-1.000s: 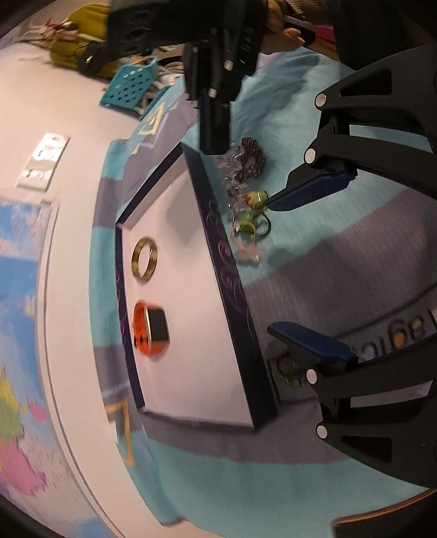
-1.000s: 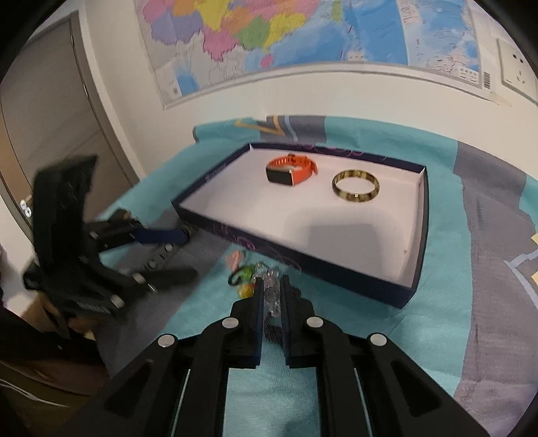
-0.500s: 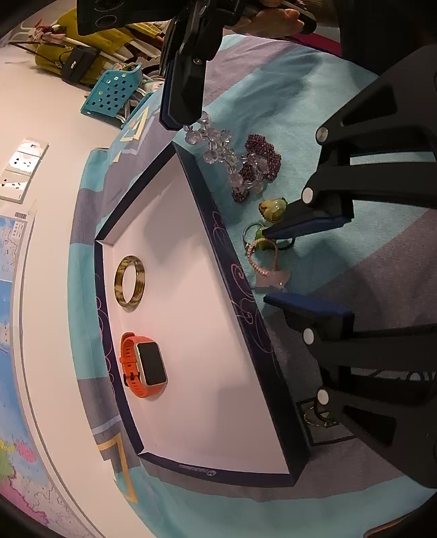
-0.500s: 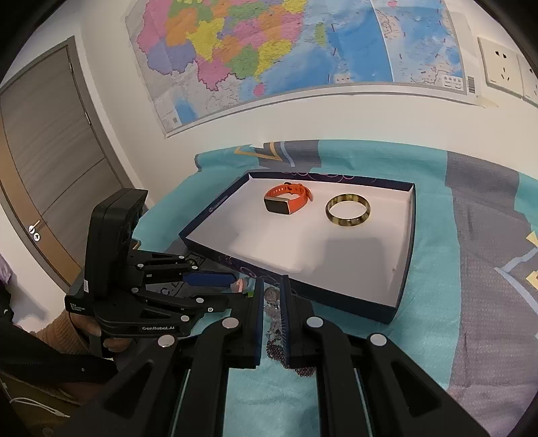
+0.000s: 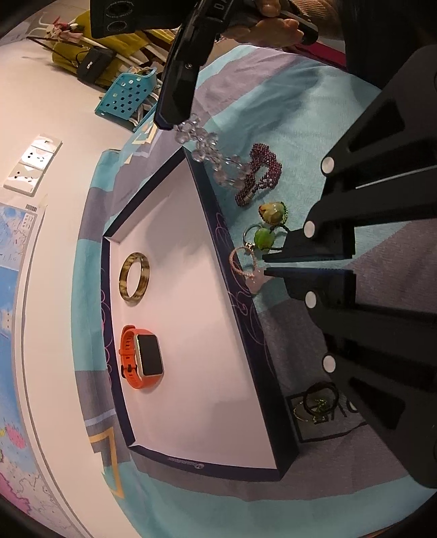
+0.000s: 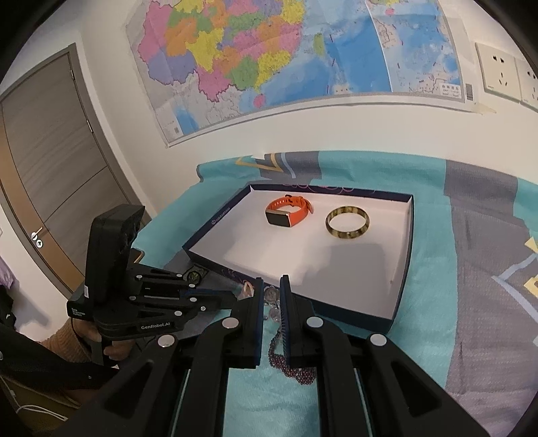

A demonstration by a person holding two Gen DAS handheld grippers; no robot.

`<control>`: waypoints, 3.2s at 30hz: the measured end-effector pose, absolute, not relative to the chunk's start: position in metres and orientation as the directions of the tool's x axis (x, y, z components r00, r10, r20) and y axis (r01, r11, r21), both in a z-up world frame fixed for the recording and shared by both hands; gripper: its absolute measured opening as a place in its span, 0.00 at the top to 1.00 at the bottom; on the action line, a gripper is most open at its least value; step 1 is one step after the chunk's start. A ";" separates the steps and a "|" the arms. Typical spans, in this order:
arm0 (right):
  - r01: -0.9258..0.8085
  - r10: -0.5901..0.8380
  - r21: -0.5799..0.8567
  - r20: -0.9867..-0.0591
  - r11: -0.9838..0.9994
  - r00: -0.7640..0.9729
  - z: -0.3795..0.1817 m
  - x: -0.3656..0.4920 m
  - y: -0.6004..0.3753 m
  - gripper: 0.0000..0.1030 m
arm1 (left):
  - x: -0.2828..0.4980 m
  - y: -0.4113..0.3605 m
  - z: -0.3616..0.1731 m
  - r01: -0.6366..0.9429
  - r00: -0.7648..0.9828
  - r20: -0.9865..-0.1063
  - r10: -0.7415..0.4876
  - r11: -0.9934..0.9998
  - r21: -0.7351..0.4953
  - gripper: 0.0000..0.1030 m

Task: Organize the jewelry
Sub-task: 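Grasp the clear crystal bracelet from the pile with the right tool, then grasp the pink ring with the left tool, then lower the pink ring into the box with the left tool while the right tool places the crystal bracelet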

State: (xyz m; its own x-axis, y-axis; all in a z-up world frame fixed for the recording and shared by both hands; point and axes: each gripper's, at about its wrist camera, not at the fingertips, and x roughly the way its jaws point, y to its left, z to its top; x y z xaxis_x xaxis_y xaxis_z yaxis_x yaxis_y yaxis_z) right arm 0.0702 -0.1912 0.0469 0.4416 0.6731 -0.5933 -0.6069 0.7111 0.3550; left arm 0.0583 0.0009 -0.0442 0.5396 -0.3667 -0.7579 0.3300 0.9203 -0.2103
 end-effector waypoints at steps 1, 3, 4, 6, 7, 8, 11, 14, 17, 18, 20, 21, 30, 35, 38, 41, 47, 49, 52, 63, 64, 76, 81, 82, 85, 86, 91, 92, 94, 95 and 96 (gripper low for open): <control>-0.607 0.674 0.355 -0.592 0.711 0.442 0.048 0.071 -0.192 0.92 | 0.058 0.001 -0.044 0.329 0.541 -0.757 -0.366 0.921 -0.210 0.97; -0.605 0.672 0.355 -0.593 0.713 0.444 0.048 0.072 -0.192 0.92 | 0.057 0.001 -0.043 0.322 0.558 -0.754 -0.347 0.928 -0.189 0.88; -0.605 0.672 0.356 -0.593 0.712 0.443 0.048 0.072 -0.192 0.92 | 0.057 0.001 -0.042 0.321 0.562 -0.752 -0.344 0.929 -0.185 0.70; -0.604 0.670 0.355 -0.596 0.714 0.442 0.047 0.073 -0.191 0.92 | 0.059 -0.001 -0.042 0.312 0.573 -0.755 -0.320 0.936 -0.161 0.63; -0.604 0.670 0.355 -0.596 0.714 0.441 0.047 0.072 -0.191 0.92 | 0.060 -0.002 -0.042 0.311 0.573 -0.758 -0.313 0.938 -0.152 0.63; -0.604 0.672 0.358 -0.597 0.712 0.439 0.046 0.073 -0.191 0.92 | 0.061 -0.003 -0.043 0.309 0.571 -0.760 -0.309 0.939 -0.150 0.63; -0.604 0.672 0.360 -0.598 0.711 0.436 0.045 0.073 -0.191 0.92 | 0.067 -0.005 -0.048 0.306 0.553 -0.773 -0.310 0.939 -0.158 0.70; -0.605 0.674 0.362 -0.599 0.709 0.431 0.044 0.073 -0.191 0.92 | 0.071 -0.005 -0.050 0.299 0.546 -0.777 -0.312 0.940 -0.167 0.83; -0.606 0.674 0.363 -0.603 0.708 0.427 0.042 0.073 -0.190 0.92 | 0.073 -0.002 -0.052 0.296 0.533 -0.776 -0.337 0.934 -0.201 0.87; -0.605 0.674 0.364 -0.603 0.708 0.426 0.042 0.074 -0.190 0.92 | 0.073 -0.002 -0.052 0.296 0.533 -0.775 -0.339 0.933 -0.204 0.87; -0.605 0.675 0.365 -0.604 0.707 0.424 0.042 0.074 -0.189 0.92 | 0.072 -0.003 -0.052 0.296 0.535 -0.776 -0.334 0.935 -0.198 0.88; -0.606 0.675 0.365 -0.604 0.707 0.424 0.042 0.074 -0.189 0.92 | 0.072 -0.004 -0.052 0.296 0.536 -0.777 -0.330 0.935 -0.193 0.88; -0.619 0.676 0.344 -0.588 0.706 0.444 0.053 0.076 -0.188 0.92 | 0.066 -0.003 -0.044 0.297 0.544 -0.762 -0.350 0.930 -0.215 0.90; -0.628 0.678 0.332 -0.577 0.704 0.455 0.060 0.080 -0.185 0.92 | 0.059 0.003 -0.032 0.301 0.565 -0.739 -0.366 0.926 -0.229 0.90; -0.632 0.678 0.323 -0.571 0.704 0.463 0.064 0.082 -0.184 0.92 | 0.057 0.008 -0.022 0.300 0.584 -0.722 -0.371 0.925 -0.233 0.90; -0.632 0.675 0.315 -0.566 0.708 0.473 0.067 0.087 -0.183 0.92 | 0.056 0.013 -0.011 0.299 0.605 -0.700 -0.381 0.923 -0.244 0.90; -0.627 0.669 0.308 -0.560 0.716 0.490 0.072 0.100 -0.181 0.92 | 0.063 0.022 0.002 0.285 0.633 -0.680 -0.369 0.928 -0.238 0.90; -0.624 0.664 0.300 -0.558 0.721 0.498 0.074 0.105 -0.180 0.92 | 0.067 0.025 0.003 0.277 0.639 -0.678 -0.363 0.931 -0.238 0.90; -0.615 0.661 0.307 -0.557 0.726 0.503 0.074 0.114 -0.179 0.92 | 0.073 0.028 0.002 0.269 0.639 -0.679 -0.361 0.932 -0.242 0.90; -0.587 0.643 0.321 -0.581 0.744 0.499 0.060 0.147 -0.167 0.92 | 0.100 0.039 -0.005 0.232 0.631 -0.697 -0.341 0.940 -0.250 0.90; -0.586 0.642 0.320 -0.583 0.744 0.497 0.059 0.149 -0.165 0.92 | 0.103 0.039 -0.005 0.230 0.630 -0.699 -0.338 0.941 -0.249 0.90; -0.579 0.626 0.312 -0.609 0.753 0.486 0.044 0.166 -0.149 0.92 | 0.124 0.042 -0.016 0.201 0.610 -0.728 -0.313 0.950 -0.240 0.90; -0.576 0.621 0.313 -0.622 0.756 0.477 0.037 0.172 -0.145 0.92 | 0.132 0.043 -0.022 0.186 0.596 -0.742 -0.308 0.951 -0.245 0.90; -0.576 0.620 0.312 -0.623 0.756 0.477 0.036 0.173 -0.144 0.92 | 0.134 0.043 -0.023 0.182 0.593 -0.746 -0.304 0.953 -0.243 0.90; -0.576 0.619 0.310 -0.627 0.756 0.474 0.033 0.175 -0.142 0.92 | 0.138 0.043 -0.026 0.175 0.587 -0.752 -0.300 0.954 -0.244 0.90; -0.576 0.614 0.304 -0.628 0.759 0.477 0.032 0.175 -0.142 0.92 | 0.138 0.042 -0.027 0.173 0.585 -0.754 -0.299 0.954 -0.244 0.90; -0.579 0.607 0.295 -0.641 0.760 0.470 0.026 0.178 -0.140 0.92 | 0.142 0.040 -0.031 0.167 0.574 -0.764 -0.294 0.956 -0.243 0.90; -0.579 0.605 0.294 -0.643 0.761 0.469 0.025 0.179 -0.140 0.92 | 0.142 0.040 -0.031 0.166 0.572 -0.766 -0.295 0.956 -0.244 0.90; -0.577 0.603 0.294 -0.649 0.762 0.465 0.022 0.180 -0.140 0.92 | 0.144 0.040 -0.033 0.160 0.568 -0.770 -0.291 0.957 -0.243 0.90; -0.576 0.601 0.294 -0.652 0.763 0.462 0.020 0.181 -0.140 0.92 | 0.146 0.040 -0.033 0.158 0.566 -0.772 -0.289 0.957 -0.243 0.90; -0.575 0.600 0.296 -0.655 0.763 0.460 0.018 0.181 -0.140 0.92 | 0.147 0.040 -0.034 0.154 0.564 -0.775 -0.287 0.958 -0.242 0.90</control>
